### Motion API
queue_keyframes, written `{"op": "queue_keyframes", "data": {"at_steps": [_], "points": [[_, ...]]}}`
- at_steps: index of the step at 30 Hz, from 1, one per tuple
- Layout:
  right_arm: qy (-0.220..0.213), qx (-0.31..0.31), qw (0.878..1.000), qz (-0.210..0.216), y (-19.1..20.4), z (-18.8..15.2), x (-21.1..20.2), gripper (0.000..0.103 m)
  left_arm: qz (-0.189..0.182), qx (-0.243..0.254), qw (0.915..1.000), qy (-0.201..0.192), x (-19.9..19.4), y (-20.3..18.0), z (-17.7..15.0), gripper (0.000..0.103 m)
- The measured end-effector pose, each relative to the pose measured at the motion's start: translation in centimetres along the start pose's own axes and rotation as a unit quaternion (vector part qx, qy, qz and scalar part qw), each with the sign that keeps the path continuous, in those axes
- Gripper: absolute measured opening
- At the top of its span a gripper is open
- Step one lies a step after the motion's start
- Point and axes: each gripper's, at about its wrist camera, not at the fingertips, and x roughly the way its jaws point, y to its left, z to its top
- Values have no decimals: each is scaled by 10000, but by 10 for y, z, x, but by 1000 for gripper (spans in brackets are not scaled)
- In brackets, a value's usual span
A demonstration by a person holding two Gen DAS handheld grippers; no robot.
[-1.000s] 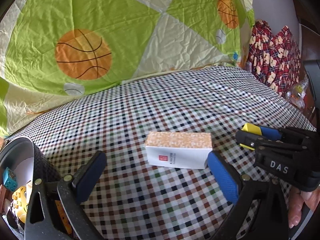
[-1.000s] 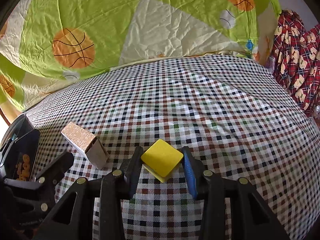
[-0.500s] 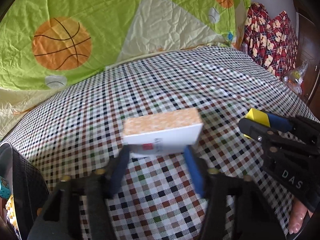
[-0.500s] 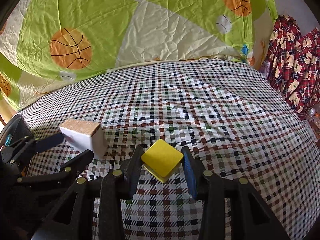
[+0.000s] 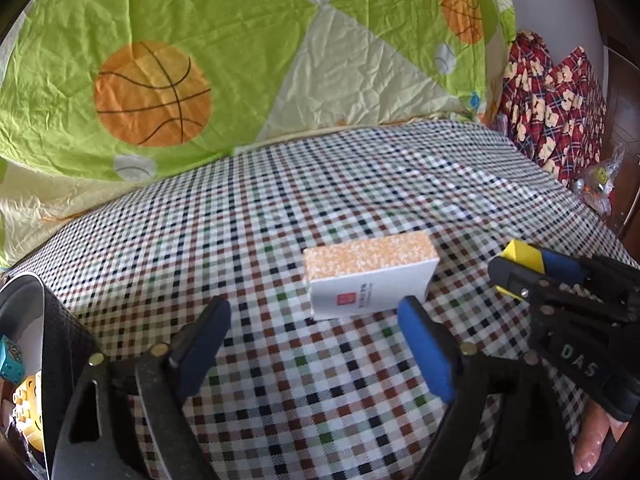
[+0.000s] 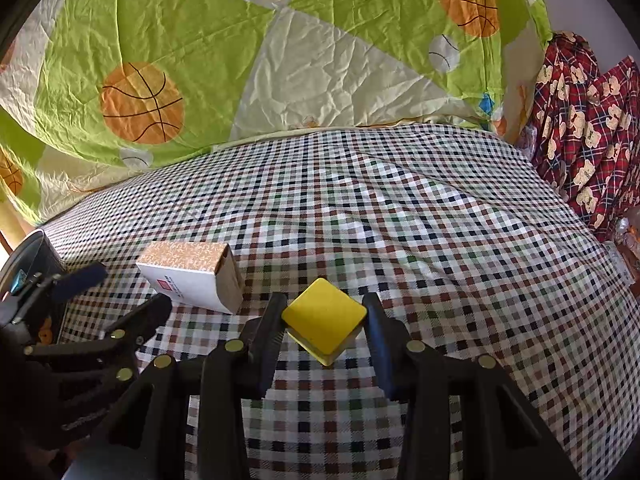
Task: Organize rigid objects
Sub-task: 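Close left tool on the white red-logo box and lift it, then carry the white box and yellow sponge block over the round tin with both tools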
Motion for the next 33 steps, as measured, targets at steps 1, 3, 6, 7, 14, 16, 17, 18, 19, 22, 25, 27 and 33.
{"op": "queue_keyframes", "data": {"at_steps": [1, 3, 6, 7, 14, 16, 17, 18, 19, 22, 25, 27, 33], "points": [[-9, 54, 10000, -7, -4, 0, -1, 42, 6, 37, 10000, 14, 1, -4, 1, 92], [-31, 113, 9999, -51, -10, 0, -2, 42, 29, 114, 9999, 81, 6, -12, 4, 93], [-51, 208, 9997, -87, -19, 0, -2, 42, 57, 186, 9998, 63, 8, -23, 8, 93], [-47, 280, 9996, -40, -23, 0, -2, 42, 79, 205, 9997, 51, 9, -26, 10, 93], [-108, 373, 9992, 7, -26, 0, -5, 42, 98, 97, 9998, 135, 17, -28, 16, 98], [-85, 382, 9992, 59, -26, 1, -4, 42, 93, 33, 9998, 160, 18, -27, 16, 98], [-47, 383, 9992, 81, -27, 1, -2, 42, 92, -3, 9998, 166, 19, -27, 16, 98], [-28, 390, 9992, 100, -27, 2, -1, 42, 80, -42, 9998, 172, 19, -27, 17, 98], [-30, 399, 9992, 91, -28, 3, -1, 42, 72, -86, 9998, 165, 20, -27, 17, 98], [-70, 444, 9990, 73, -30, 3, -2, 42, 82, -191, 9997, 148, 24, -28, 21, 99], [-117, 440, 9990, 54, -30, 3, -3, 42, 51, -199, 9992, 352, 33, -30, 22, 98], [-132, 395, 9991, 29, -28, 3, -4, 42, -30, -281, 9989, 377, 34, -27, 22, 81], [-332, 298, 9990, 15, -24, 1, -12, 42, -5, -460, 9987, 230, 21, -15, 13, 80]]}}
